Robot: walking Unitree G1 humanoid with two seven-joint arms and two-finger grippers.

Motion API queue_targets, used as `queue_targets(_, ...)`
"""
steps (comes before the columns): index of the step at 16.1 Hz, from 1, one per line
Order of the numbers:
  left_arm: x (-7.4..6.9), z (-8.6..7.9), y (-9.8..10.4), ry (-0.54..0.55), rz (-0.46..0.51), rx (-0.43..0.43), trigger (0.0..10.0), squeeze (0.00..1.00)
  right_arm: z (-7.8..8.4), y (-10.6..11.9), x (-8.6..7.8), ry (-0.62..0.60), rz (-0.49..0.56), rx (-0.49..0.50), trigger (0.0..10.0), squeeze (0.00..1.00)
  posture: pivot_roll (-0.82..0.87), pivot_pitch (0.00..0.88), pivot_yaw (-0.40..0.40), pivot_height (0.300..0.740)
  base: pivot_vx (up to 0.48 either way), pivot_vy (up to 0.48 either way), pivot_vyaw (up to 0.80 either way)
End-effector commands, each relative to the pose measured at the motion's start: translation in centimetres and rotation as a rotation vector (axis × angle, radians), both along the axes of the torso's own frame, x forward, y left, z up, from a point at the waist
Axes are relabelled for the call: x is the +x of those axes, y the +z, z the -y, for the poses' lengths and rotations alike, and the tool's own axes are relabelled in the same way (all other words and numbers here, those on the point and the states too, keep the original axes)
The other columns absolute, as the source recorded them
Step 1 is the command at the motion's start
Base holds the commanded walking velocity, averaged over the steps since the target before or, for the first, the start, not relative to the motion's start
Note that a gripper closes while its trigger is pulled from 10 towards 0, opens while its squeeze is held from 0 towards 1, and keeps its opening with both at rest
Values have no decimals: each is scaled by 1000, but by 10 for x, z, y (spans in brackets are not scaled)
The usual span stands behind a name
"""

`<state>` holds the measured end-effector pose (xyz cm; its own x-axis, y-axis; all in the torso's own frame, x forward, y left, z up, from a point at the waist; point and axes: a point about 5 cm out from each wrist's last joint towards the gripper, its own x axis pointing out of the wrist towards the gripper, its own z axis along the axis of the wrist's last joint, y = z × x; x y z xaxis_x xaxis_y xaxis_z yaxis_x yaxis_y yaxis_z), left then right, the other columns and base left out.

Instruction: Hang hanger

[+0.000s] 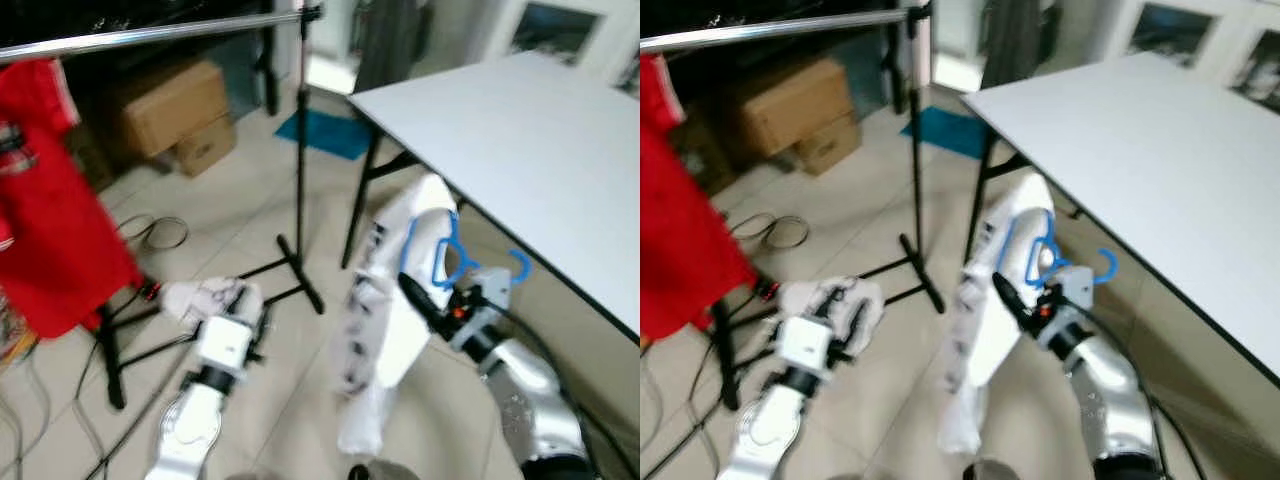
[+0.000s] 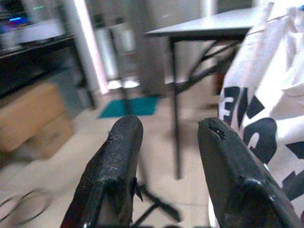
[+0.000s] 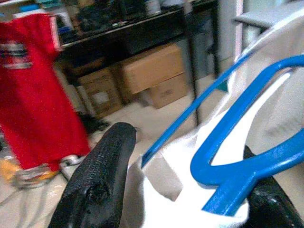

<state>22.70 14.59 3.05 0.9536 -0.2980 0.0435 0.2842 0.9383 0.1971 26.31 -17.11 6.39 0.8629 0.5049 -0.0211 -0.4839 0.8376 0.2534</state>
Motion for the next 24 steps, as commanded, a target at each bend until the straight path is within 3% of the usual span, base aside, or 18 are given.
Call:
queue_targets(1,-1,-9,0,15,-4,19,10000,0,-6,8,3,18,52,2,10000,0,-25,35,17,740,0,0,-625)
queue_targets(4,1,-8,1,16,0,16,10000,0,-16,36,14,81,151,39,10000,0,-30,33,14,740,0,0,-623)
queue_targets(8,3,-6,2,15,5,9,10000,0,-5,61,36,-5,214,60,10000,0,-31,29,7,740,0,0,-609)
queue_targets(11,4,-6,3,20,13,8,10000,0,0,66,42,-53,222,52,10000,0,-29,26,3,740,0,0,-581)
queue_targets(19,14,-8,16,22,59,8,10000,0,-7,75,53,-84,253,65,10000,0,-29,17,7,740,0,0,-578)
queue_targets(24,23,-8,28,24,103,-6,10000,0,-2,83,66,-182,264,19,10000,0,-28,16,0,740,0,0,-550)
